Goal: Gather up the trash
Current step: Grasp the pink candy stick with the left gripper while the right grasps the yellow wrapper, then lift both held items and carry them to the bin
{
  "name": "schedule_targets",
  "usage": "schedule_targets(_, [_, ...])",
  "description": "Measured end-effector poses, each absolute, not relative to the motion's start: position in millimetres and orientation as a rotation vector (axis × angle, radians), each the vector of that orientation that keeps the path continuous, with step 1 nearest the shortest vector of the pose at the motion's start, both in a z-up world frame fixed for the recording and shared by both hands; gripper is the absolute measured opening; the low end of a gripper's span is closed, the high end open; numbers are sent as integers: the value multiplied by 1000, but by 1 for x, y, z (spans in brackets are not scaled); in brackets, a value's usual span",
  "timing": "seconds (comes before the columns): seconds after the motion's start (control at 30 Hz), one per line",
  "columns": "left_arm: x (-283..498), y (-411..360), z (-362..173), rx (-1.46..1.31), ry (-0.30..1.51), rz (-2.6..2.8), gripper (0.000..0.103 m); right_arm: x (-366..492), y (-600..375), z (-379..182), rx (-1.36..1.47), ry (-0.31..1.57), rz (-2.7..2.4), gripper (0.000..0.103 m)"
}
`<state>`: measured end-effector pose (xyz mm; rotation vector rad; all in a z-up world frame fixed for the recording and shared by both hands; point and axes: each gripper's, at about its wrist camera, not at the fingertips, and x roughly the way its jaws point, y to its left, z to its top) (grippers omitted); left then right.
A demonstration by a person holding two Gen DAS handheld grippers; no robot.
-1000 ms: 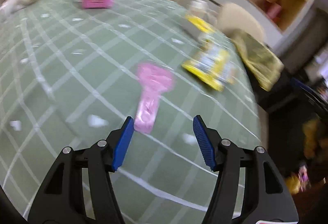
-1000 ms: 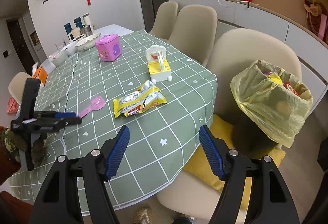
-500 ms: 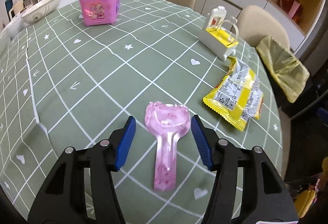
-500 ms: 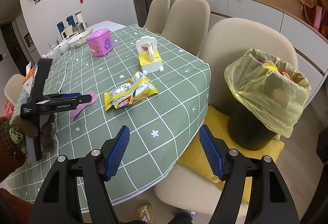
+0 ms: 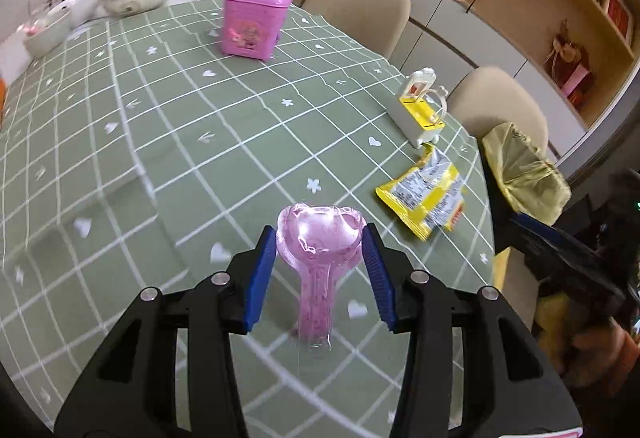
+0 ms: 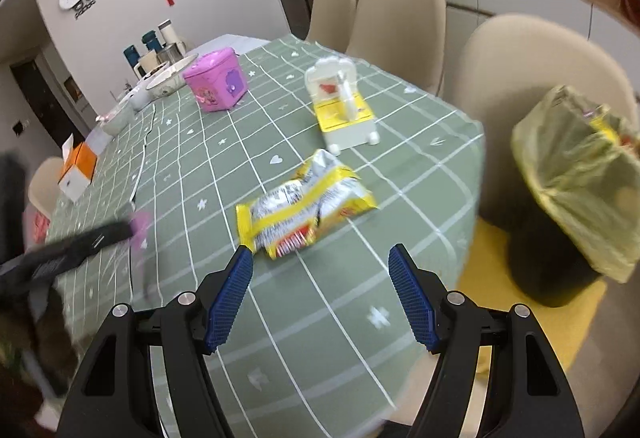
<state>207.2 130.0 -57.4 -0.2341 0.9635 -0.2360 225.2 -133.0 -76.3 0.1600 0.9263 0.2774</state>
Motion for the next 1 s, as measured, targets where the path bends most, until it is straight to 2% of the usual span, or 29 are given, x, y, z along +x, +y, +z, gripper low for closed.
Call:
schedule_targets(0.37, [161, 177, -41, -276, 951, -103, 42, 299, -101, -118, 254, 978, 218, 65])
schedule_targets(0.43, [157, 184, -40, -290, 956, -88, 42, 307, -87, -118, 198, 979, 236, 61])
schedule_targets(0.5, [152, 189, -39, -297, 955, -72, 42, 311, -78, -119, 144, 983, 248, 37])
schedule_targets(0.57, [150, 192, -39, -299, 951, -65, 42, 312, -73, -116, 134, 990, 285, 22])
schedule_targets(0.67, [146, 193, -39, -304, 946, -61, 42, 301, -68, -100, 109, 951, 309, 17])
schedule_targets(1.0, [150, 181, -29, -314, 907, -99, 42, 250, -69, -32, 50, 818, 381, 15])
